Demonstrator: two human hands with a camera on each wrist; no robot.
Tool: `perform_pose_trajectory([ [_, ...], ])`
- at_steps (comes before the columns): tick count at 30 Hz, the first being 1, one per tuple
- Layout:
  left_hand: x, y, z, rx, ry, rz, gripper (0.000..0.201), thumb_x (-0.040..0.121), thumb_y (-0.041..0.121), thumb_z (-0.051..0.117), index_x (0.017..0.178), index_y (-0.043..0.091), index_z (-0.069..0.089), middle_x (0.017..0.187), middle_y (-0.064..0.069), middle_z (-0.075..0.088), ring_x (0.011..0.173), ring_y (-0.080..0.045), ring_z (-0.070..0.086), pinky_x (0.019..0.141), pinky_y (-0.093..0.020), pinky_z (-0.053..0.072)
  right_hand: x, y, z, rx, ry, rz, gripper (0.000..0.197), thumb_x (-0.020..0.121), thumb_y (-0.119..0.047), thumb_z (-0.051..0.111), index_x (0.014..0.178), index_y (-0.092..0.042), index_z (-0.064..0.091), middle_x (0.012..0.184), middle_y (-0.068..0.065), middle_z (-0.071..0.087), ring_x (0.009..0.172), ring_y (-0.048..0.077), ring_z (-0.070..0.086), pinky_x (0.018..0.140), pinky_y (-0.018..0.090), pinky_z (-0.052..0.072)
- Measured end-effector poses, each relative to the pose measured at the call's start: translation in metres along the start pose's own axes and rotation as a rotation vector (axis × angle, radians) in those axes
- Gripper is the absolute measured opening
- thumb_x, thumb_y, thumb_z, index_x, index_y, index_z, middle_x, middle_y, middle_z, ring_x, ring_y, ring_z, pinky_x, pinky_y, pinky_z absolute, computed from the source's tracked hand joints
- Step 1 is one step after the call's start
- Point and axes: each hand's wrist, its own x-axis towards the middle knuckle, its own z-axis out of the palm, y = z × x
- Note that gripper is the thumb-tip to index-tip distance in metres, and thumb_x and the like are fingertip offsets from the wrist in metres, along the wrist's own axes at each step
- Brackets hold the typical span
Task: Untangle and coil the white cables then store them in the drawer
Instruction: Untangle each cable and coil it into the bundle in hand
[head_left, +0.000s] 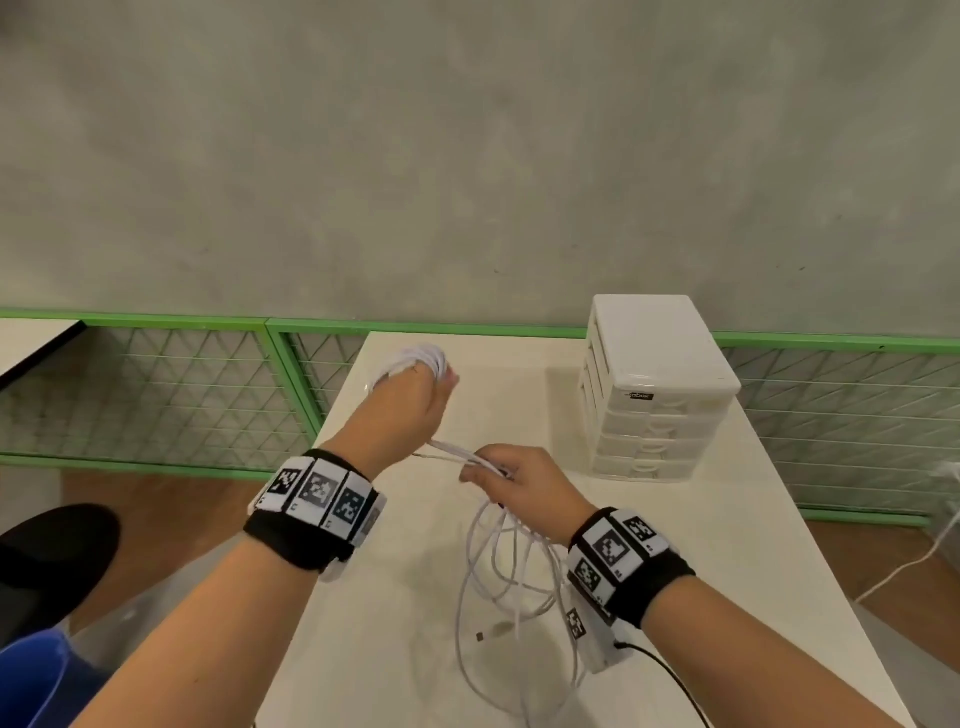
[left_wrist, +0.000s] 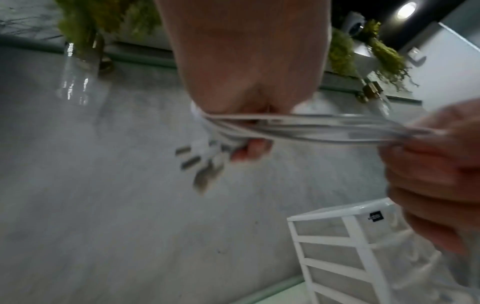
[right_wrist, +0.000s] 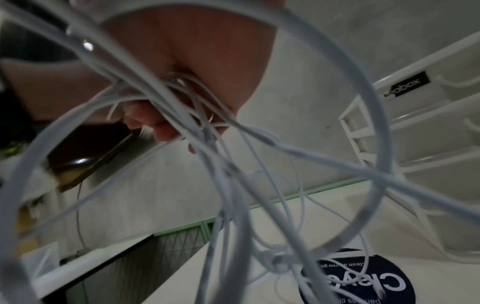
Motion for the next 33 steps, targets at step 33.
perform_pose_trajectory([
  [33, -0.015, -0.023, -0.009, -0.310, 0.158, -0.377, 0.053, 0.091, 0.036, 0.058, 0.076, -0.015, 0.054, 0.066, -0.016, 0.047, 0.057, -0.023, 0.041, 0.055, -0.033, 0.033, -0.050, 0.118, -0.057, -0.529, 0.132, 0.546, 0.018, 0.091, -0.020, 0.051, 0.096, -0.027, 0.066, 0.088, 0.002, 0.071, 0.082, 0.018, 0.067, 0.077, 0.032, 0.052],
])
